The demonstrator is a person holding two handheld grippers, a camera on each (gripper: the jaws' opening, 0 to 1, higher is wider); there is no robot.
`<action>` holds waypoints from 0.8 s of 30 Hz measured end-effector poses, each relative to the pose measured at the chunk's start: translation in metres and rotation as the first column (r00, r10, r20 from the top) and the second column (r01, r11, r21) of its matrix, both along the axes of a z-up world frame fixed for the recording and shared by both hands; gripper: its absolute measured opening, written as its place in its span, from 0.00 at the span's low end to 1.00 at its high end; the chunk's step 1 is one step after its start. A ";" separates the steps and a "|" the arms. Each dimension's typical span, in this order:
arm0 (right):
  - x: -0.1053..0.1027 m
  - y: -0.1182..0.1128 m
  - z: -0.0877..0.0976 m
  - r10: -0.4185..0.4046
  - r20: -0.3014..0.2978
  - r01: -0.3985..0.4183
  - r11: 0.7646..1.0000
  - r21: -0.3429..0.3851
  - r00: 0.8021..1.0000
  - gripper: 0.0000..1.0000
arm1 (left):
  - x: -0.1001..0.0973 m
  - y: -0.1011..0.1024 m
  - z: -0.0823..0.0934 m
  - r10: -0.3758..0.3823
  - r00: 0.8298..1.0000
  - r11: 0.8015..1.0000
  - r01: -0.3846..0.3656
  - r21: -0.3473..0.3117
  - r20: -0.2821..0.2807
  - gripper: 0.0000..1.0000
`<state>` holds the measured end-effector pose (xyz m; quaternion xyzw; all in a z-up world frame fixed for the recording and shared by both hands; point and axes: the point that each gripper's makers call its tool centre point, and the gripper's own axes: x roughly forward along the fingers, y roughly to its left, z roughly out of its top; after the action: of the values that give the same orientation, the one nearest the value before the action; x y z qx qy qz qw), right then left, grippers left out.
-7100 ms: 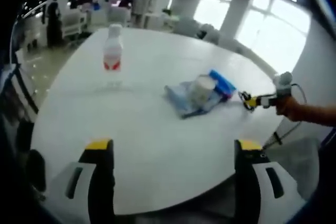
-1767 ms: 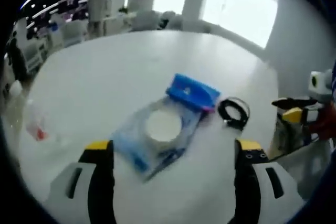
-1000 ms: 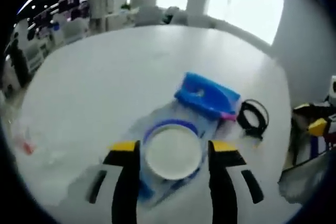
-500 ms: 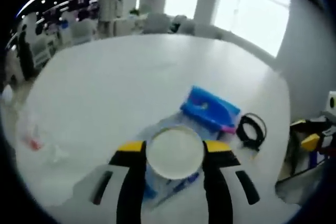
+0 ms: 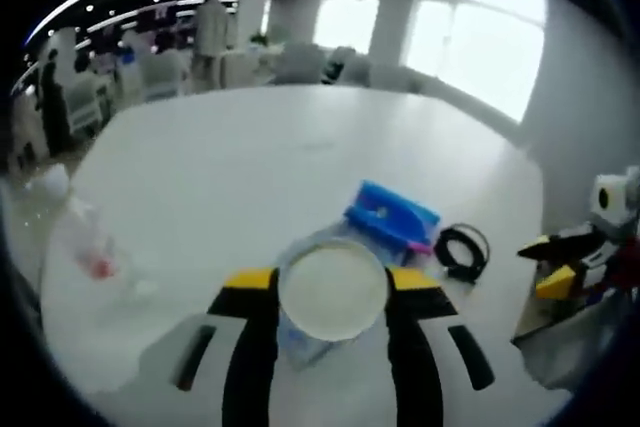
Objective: Arrange the tabletop items into an orderly group along one side of the table until the central work area is clear of visible clutter.
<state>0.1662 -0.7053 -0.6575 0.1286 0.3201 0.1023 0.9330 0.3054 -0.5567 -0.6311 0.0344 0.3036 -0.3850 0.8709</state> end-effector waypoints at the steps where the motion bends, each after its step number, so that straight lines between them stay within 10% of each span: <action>1: 0.002 0.003 0.000 0.003 -0.002 -0.003 1.000 0.013 1.000 0.52 | 0.000 0.002 0.001 0.003 1.000 1.000 -0.003 -0.001 0.001 0.39; 15: 0.038 0.065 -0.003 0.051 -0.021 -0.042 0.949 0.313 0.998 0.51 | -0.020 0.035 0.017 0.024 1.000 0.998 -0.023 -0.053 0.012 0.39; 24: 0.061 0.099 0.004 0.122 -0.002 -0.112 0.918 0.380 0.993 0.51 | -0.031 0.038 0.032 0.002 1.000 0.991 -0.001 -0.135 0.009 0.39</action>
<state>0.2277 -0.6058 -0.6537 0.2883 0.3132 0.2162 0.8787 0.2739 -0.5188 -0.5993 -0.0232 0.2730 -0.4040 0.8727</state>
